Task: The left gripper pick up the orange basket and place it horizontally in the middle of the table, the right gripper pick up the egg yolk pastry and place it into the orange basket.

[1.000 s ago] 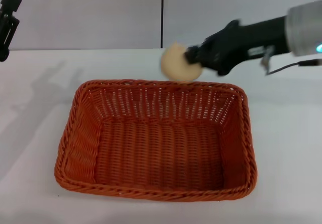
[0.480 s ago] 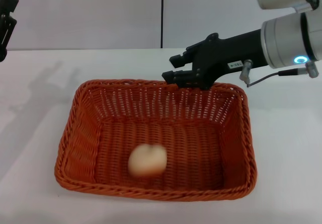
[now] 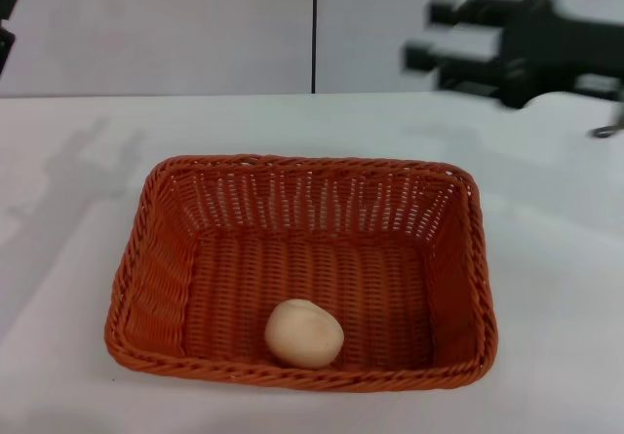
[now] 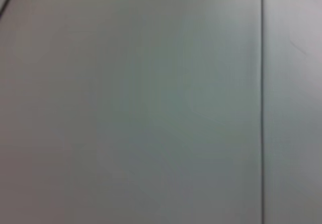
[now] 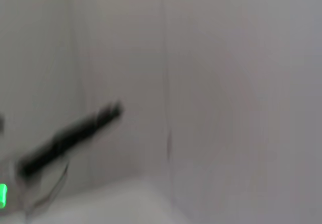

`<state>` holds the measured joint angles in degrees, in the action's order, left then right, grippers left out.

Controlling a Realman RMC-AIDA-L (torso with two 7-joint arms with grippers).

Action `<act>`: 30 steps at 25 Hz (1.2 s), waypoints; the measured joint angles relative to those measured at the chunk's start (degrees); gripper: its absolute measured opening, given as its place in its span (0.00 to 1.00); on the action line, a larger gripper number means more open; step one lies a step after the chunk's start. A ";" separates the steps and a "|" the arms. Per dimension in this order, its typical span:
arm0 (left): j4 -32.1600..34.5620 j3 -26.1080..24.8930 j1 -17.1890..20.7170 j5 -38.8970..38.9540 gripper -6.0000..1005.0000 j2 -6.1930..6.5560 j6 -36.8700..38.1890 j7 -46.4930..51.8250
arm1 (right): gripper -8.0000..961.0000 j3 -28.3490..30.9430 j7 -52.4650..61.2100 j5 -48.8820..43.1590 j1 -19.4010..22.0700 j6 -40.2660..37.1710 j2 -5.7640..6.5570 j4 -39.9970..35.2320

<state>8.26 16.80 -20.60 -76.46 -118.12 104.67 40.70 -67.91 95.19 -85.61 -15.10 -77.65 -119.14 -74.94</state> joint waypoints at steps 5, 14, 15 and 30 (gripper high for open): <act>0.00 -1.56 0.12 0.00 0.53 0.01 0.00 0.00 | 0.63 5.18 -21.33 21.55 6.02 -4.84 0.10 12.44; -0.21 -8.50 -0.30 0.01 0.53 -0.20 -0.46 -0.42 | 0.64 21.92 -65.27 53.92 3.72 -31.17 0.20 61.03; -0.21 -8.50 -0.30 0.01 0.53 -0.20 -0.46 -0.42 | 0.64 21.92 -65.27 53.92 3.72 -31.17 0.20 61.03; -2.62 -16.10 -1.24 0.00 0.53 -0.29 -3.49 -3.52 | 0.64 31.93 -69.00 56.51 2.35 -33.13 0.05 69.47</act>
<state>5.64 0.69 -21.84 -76.46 -118.41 101.17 37.18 -35.99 26.20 -29.10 -12.75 -110.78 -119.09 -5.47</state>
